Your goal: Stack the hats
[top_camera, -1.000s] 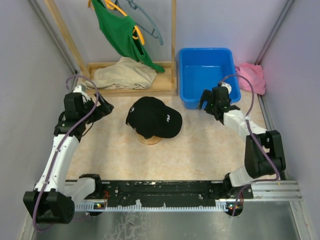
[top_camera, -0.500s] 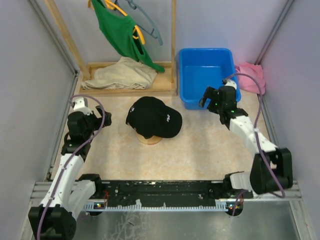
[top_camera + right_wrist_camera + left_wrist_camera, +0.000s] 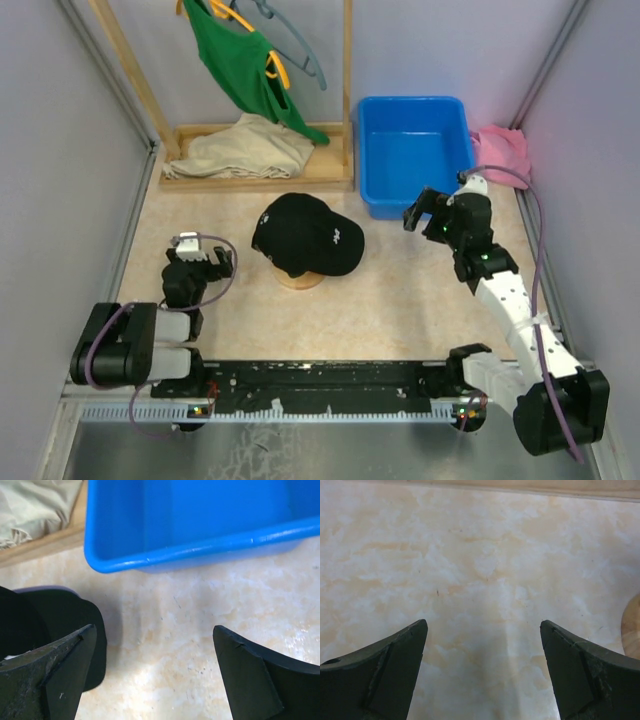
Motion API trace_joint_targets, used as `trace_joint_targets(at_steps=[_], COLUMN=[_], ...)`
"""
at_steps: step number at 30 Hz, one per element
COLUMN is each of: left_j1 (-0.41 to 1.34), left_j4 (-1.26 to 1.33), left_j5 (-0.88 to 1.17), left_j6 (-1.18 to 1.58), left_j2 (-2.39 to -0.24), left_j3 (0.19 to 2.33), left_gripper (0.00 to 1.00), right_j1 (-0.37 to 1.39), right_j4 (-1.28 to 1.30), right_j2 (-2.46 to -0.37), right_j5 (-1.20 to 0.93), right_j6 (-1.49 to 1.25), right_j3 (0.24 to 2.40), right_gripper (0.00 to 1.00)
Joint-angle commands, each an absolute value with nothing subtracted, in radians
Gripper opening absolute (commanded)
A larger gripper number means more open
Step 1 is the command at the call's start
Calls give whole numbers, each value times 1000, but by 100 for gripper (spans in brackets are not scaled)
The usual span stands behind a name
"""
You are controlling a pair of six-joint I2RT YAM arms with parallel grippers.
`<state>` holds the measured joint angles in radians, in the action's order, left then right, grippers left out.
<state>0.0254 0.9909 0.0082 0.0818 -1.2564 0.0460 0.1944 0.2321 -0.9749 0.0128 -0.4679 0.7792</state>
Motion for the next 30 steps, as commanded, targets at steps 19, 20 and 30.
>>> trace_joint_targets(at_steps=[19, 20, 30], left_j1=[17, 16, 17], left_j4=[1451, 1423, 1378], left_j5=[108, 106, 72], left_j6=[-73, -69, -59], left_j2=[-1589, -1585, -1592], left_j3=[150, 159, 192], left_gripper=[100, 100, 100], right_j1=[168, 165, 165], right_j4=[-490, -560, -1270], right_j2=[-1120, -1139, -1311], right_j5=[244, 250, 383], right_j6=[-9, -24, 55], right_j3=[357, 321, 106], right_gripper=[99, 99, 99])
